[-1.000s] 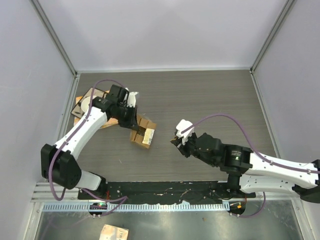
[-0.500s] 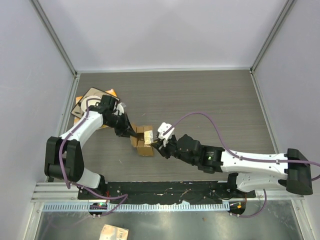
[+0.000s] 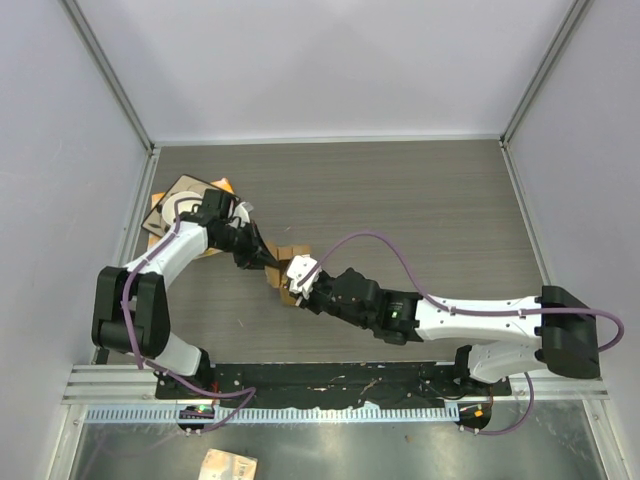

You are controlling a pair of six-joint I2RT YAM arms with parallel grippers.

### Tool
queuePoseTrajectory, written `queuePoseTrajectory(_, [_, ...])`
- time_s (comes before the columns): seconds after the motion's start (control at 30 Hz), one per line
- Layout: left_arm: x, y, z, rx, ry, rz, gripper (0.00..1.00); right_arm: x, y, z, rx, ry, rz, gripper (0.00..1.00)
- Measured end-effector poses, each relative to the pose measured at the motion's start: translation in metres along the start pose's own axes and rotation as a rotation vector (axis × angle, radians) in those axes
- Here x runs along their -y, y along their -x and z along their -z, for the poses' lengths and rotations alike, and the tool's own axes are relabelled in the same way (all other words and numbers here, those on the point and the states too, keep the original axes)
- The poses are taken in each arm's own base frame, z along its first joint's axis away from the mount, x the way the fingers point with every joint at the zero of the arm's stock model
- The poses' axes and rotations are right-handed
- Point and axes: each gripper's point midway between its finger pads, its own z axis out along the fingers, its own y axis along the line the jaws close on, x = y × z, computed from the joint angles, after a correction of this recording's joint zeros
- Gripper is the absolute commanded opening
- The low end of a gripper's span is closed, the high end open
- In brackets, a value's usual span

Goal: Unpack the express box

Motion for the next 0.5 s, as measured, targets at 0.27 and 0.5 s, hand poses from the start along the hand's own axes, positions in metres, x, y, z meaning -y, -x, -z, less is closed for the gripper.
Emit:
queuePoseTrajectory(0.27, [0.006, -0.003, 0.000, -0.026, -0.031, 0.023, 0.00, -0.005, -0.003, -0.005, -0.025, -0.029, 0.159, 0.01])
queuePoseTrajectory(0.5, [0.020, -0.003, 0.005, -0.056, -0.081, 0.028, 0.00, -0.007, -0.003, -0.001, -0.040, -0.065, 0.276, 0.01])
